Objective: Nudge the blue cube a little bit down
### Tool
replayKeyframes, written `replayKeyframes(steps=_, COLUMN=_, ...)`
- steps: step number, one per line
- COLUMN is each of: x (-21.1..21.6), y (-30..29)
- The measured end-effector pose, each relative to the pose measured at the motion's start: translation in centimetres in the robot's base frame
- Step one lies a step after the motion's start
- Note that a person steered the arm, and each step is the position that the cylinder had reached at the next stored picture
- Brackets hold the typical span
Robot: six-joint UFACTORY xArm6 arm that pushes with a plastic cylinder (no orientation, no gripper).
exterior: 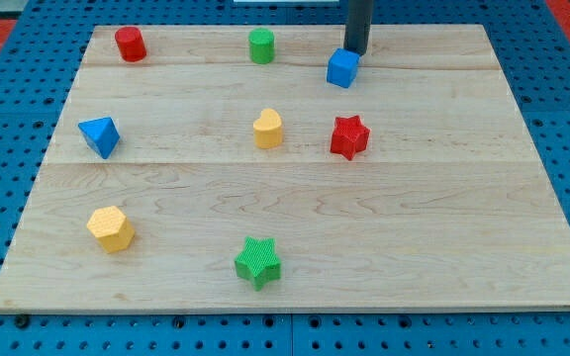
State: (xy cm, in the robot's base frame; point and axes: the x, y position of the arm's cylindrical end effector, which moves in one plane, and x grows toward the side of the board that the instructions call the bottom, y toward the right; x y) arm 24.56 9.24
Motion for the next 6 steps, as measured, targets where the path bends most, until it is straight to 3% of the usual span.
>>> replayKeyframes(steps=2, x=7.2, y=-6.8)
replayKeyframes(steps=4, x=5.9, y=-2.3)
replayKeyframes(steps=6, x=9.0, y=-4.1)
